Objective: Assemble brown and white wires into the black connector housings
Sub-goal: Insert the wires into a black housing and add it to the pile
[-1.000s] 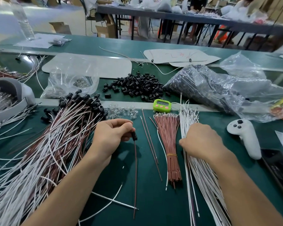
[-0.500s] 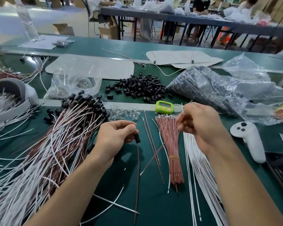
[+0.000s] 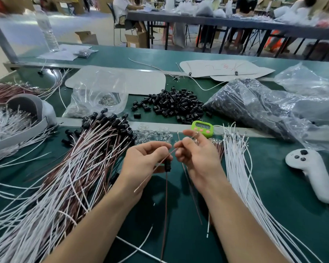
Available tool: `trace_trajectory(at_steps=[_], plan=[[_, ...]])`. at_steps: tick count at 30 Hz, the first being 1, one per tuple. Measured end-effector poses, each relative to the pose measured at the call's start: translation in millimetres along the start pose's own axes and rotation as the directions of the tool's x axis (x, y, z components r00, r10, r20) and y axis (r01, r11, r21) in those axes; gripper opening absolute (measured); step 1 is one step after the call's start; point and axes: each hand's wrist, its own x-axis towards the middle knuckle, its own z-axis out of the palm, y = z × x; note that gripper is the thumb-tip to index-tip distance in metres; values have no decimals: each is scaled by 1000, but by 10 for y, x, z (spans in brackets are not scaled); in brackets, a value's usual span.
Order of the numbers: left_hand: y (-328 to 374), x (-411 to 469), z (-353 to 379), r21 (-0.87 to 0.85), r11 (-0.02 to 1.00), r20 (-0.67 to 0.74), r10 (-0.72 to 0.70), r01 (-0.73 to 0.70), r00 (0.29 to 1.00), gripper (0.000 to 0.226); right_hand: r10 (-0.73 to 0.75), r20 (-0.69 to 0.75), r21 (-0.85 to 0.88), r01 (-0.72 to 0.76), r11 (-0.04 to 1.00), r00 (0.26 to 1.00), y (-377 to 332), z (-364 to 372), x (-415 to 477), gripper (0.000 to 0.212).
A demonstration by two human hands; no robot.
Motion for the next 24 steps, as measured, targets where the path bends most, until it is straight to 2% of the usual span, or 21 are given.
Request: trace_trajectory(at_steps=[8, 11, 13, 15, 16, 18, 20, 24], plan=[[-30, 48, -47, -111, 971, 0, -211, 210, 978, 20, -210, -185, -101, 194, 976, 960, -19, -124, 55, 17], [-67, 80, -81, -4, 987, -16, -164, 164, 986, 20, -226, -211, -93, 211, 973, 951, -41, -152, 57, 17], [-104, 86, -60, 105, 988, -42, -105, 109, 994, 22, -195, -202, -14, 196, 981, 960, -57, -147, 56, 17], [-139, 82, -26, 133, 988, -54, -67, 74, 996, 25, -128, -128, 87, 139, 986, 984, -63, -140, 34, 20], [-147, 82, -14, 132, 989, -62, -53, 61, 997, 26, -94, -71, 82, 100, 992, 993, -56, -134, 15, 24], [-151, 87, -11, 142, 989, -99, -21, 35, 995, 27, -55, 47, -93, 59, 994, 997, -6, -111, -33, 29], [-153, 92, -26, 170, 985, -141, 17, 7, 990, 27, -45, 141, -305, 86, 949, 989, 79, -69, -75, 24], [-157, 87, -41, 208, 978, -176, 53, -15, 983, 26, -71, 164, -460, 140, 877, 984, 186, -26, -104, 22]])
